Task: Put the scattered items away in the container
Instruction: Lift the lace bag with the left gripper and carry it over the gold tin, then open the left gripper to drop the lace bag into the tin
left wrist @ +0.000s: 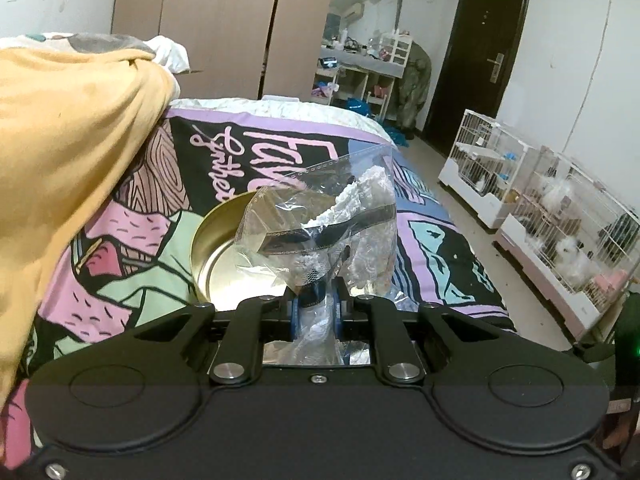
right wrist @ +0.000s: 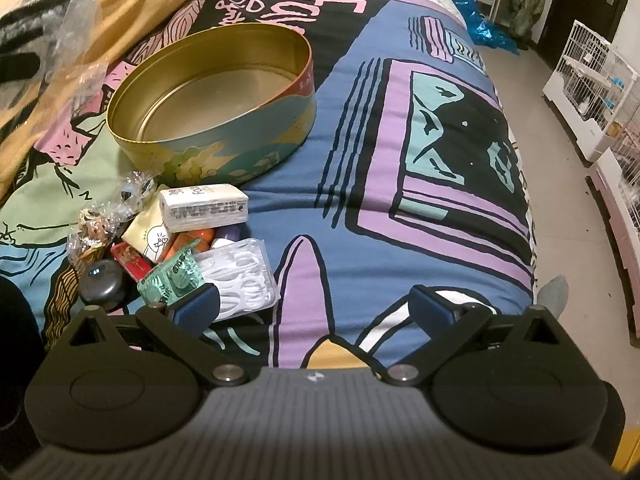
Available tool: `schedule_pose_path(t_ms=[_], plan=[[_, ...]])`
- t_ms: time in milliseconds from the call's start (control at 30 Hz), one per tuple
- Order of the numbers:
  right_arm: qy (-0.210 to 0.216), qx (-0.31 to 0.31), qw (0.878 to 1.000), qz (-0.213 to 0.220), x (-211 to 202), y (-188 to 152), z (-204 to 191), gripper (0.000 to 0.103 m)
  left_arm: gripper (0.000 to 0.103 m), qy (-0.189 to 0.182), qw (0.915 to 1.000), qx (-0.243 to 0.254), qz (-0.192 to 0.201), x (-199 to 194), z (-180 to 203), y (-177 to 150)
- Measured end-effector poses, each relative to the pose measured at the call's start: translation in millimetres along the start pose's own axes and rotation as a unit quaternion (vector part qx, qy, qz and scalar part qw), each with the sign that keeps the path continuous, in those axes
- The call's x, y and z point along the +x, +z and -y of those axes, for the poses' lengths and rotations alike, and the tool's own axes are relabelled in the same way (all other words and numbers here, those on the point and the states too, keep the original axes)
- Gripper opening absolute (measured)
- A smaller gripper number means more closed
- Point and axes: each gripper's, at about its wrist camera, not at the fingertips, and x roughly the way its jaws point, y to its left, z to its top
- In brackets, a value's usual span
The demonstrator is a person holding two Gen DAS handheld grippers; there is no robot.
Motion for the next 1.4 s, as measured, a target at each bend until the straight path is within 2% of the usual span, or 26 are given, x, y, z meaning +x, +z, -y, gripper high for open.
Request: schedule_pose_path(t_ms=[367, 967, 1000, 1033, 1067, 1100, 1133, 1267, 1400], plan=[[0.005, 0.008, 1.000, -0.005, 6.3, 0.1, 5.1, 0.103, 0.013, 0.002, 0.9999, 0.012, 0.005, 10.9, 7.7, 22.1], [0.009, 0.012, 1.000, -0.005, 10.2, 1.6, 10.4, 0.103, 0.015, 0.018, 0.9996, 0.010, -0.021, 93.9, -1.3, 73.8], [0.010, 0.012, 1.000, -0.004, 10.1, 1.8, 10.1, 0.103, 0.016, 0.021, 0.9996, 0.011, -0.018, 98.3, -1.1, 76.1], [0.011, 0.010, 1.000, -0.003, 9.7, 1.8, 9.5, 0.103, 0.026, 0.028, 0.9995, 0.008, -0.011, 103.3, -1.5, 78.9], [0.012, 0.008, 1.000, -0.003, 9.1, 1.6, 8.6, 0.103, 0.055, 0.037, 0.9993, 0.003, -0.004, 107.5, -2.8, 80.1], [0.013, 0.006, 1.000, -0.003, 8.6, 1.5, 7.4, 0.103, 0.069, 0.049, 0.9988, -0.008, -0.001, 112.0, -5.9, 81.0], [0.013, 0.004, 1.000, -0.002, 8.2, 1.2, 6.3, 0.103, 0.076, 0.061, 0.9980, -0.018, 0.002, 115.3, -9.2, 81.2], [0.022, -0.006, 1.000, 0.002, 4.4, 0.1, 0.9, 0.103, 0.082, 0.063, 0.9974, -0.035, -0.008, 116.3, -22.1, 74.9], [0.034, -0.023, 0.999, 0.004, 5.4, -1.0, -7.2, 0.103, 0.083, 0.060, 0.9971, -0.041, -0.022, 109.0, -36.4, 59.4]])
